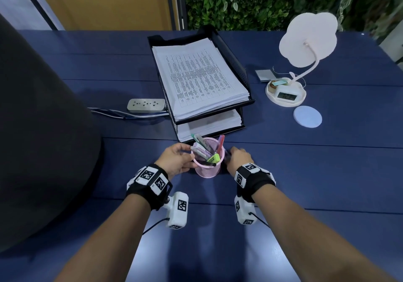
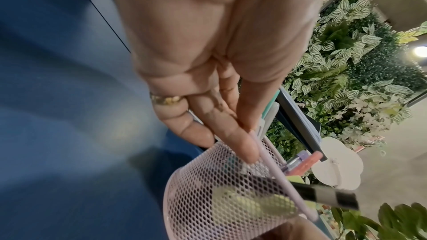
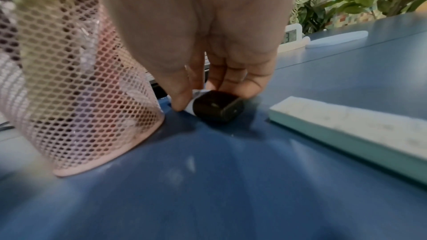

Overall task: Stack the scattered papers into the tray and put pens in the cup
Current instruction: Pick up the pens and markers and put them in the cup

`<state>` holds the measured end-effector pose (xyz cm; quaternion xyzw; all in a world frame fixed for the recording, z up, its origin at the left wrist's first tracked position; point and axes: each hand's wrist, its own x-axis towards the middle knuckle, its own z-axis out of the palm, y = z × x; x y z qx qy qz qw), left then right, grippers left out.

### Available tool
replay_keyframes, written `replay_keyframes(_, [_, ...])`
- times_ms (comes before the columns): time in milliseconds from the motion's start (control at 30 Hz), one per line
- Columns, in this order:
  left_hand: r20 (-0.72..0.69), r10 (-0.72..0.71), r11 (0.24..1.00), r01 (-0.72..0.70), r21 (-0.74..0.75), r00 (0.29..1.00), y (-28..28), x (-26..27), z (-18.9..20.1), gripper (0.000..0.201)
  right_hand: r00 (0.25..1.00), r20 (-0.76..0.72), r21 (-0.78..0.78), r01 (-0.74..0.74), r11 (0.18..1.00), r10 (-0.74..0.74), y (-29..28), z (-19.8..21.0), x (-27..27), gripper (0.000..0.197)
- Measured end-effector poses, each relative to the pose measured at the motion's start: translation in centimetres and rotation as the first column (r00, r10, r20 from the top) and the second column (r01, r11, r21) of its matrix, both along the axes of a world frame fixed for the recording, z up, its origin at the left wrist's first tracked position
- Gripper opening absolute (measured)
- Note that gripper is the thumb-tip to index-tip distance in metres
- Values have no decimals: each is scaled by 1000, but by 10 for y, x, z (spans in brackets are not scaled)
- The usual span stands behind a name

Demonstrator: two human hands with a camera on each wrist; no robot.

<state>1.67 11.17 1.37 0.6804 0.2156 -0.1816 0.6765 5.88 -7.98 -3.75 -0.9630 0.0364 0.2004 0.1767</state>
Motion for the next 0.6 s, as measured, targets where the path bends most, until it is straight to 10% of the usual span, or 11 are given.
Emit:
replay_keyframes(267, [-14,-19,1000,19,-4,1000,-1,6,2,16,991,-69,178,129,976,-118,-9,9,0,26])
replay_keyframes(400, [-31,-32,999,32,-7,999,-1,8,3,18,938,92,470,256,845,-335,-14,33,0,21])
replay_keyframes(600, [-38,-39,999,39,-16,999,-3,8,5,18,824,303,805,48,591,-479,-10,81,-3,46])
